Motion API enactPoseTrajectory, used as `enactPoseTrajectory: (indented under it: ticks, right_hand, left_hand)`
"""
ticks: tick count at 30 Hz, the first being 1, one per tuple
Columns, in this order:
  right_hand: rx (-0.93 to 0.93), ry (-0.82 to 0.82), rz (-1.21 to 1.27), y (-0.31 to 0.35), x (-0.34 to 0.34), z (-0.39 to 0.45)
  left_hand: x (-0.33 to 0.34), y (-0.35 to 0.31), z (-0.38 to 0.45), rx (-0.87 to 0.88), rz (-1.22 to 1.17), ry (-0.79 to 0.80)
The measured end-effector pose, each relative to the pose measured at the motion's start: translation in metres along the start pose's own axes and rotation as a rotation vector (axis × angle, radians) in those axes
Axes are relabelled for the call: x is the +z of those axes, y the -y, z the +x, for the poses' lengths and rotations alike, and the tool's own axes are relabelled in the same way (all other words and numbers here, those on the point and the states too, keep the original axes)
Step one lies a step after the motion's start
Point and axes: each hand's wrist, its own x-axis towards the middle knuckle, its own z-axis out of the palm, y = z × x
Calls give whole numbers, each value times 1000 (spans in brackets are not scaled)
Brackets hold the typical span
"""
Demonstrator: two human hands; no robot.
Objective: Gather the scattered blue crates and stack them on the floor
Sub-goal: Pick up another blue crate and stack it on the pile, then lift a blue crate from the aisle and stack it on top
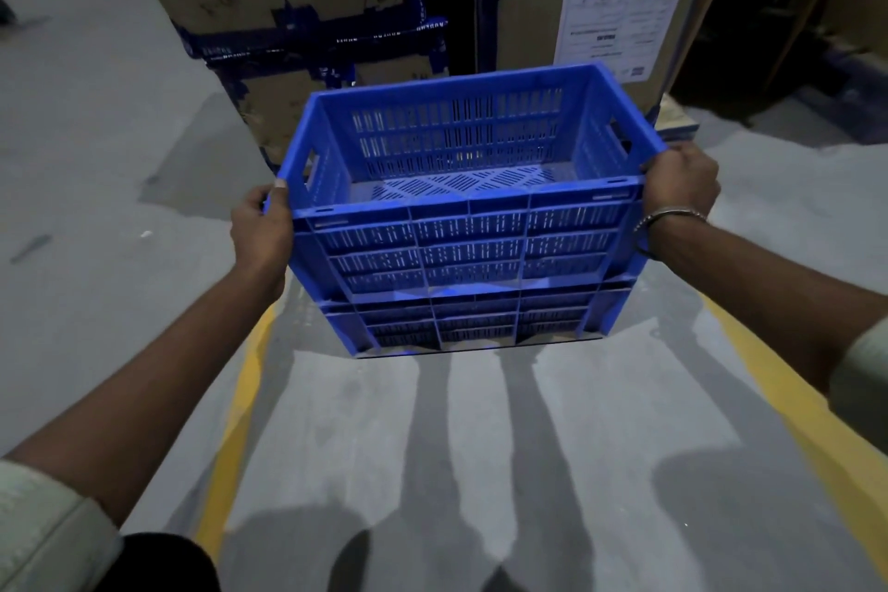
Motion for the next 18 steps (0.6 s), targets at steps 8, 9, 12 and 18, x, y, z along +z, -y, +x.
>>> enactPoseTrajectory:
  ticks: [8, 9, 12, 18]
  right_hand:
    - [-188, 224, -69, -17, -22, 12]
    - [-221, 219, -82, -20, -29, 12]
    - [-346, 223, -228, -25, -56, 8]
    - [-843, 174, -799, -38, -140, -10]
  left_hand:
    - [21, -47, -57, 585, 564, -215]
    - [33, -54, -65, 685, 523, -178]
    - [76, -77, -100, 896, 348, 40]
    - [163, -99, -176, 1022, 286, 572]
